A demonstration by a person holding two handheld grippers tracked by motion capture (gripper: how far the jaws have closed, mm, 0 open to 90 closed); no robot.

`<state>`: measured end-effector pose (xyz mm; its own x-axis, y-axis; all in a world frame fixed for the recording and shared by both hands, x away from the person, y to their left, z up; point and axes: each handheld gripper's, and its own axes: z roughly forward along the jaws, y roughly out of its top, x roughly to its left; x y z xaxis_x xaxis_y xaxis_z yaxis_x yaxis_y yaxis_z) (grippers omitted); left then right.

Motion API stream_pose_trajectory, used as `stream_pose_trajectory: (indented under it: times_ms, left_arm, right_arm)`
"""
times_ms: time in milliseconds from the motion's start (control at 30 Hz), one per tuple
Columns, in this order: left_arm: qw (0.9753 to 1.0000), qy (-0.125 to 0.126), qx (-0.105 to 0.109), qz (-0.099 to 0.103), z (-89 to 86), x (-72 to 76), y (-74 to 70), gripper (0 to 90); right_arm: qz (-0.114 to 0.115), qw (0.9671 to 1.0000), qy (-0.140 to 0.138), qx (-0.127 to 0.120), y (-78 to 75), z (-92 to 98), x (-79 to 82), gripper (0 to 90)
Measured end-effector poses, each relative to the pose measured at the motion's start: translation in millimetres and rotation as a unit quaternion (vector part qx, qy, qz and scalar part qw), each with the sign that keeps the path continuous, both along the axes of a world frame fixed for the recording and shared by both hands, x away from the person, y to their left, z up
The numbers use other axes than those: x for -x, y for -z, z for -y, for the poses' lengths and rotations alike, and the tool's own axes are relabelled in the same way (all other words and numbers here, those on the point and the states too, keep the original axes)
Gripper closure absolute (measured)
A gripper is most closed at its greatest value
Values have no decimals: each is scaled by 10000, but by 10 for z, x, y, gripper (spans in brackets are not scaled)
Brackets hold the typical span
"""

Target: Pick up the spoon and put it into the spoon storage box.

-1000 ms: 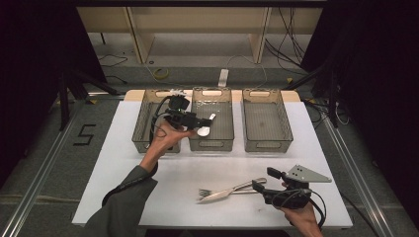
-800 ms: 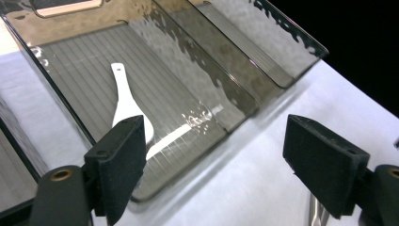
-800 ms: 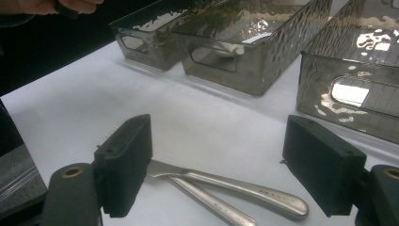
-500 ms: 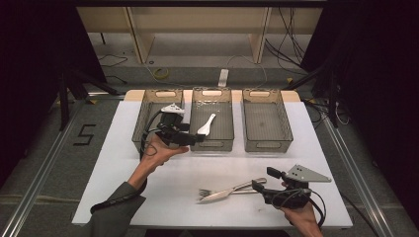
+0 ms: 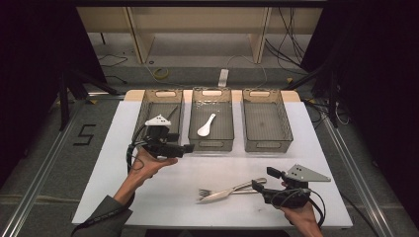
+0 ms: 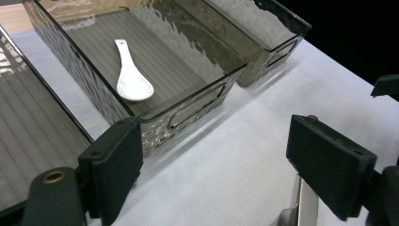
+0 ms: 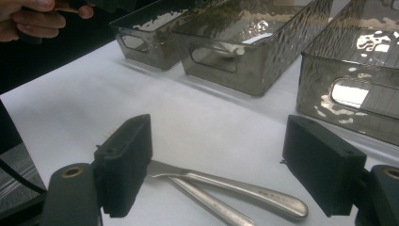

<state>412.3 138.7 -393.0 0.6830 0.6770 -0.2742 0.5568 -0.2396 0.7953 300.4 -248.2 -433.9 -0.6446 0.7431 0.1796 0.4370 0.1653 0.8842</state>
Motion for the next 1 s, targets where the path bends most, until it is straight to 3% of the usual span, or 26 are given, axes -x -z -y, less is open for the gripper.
stream_pose_trajectory:
  times_ms: [200,367,800,1000]
  left_arm:
    - [10000,-47,15,38,-45,103,73,186]
    - [9997,-151,109,187,-103,191,86,185]
    - [9984,-124,-145,536,-111,377,122,183]
    - [9987,-101,-18,503,-142,416,147,183]
  right_arm:
    - [-4,10000,-12,25,-1,-5,-23,255]
    - [-12,10000,13,84,3,-5,-64,255]
    - [-157,9989,-63,446,51,-82,-240,255]
    - [-251,9979,-97,581,92,-122,-357,255]
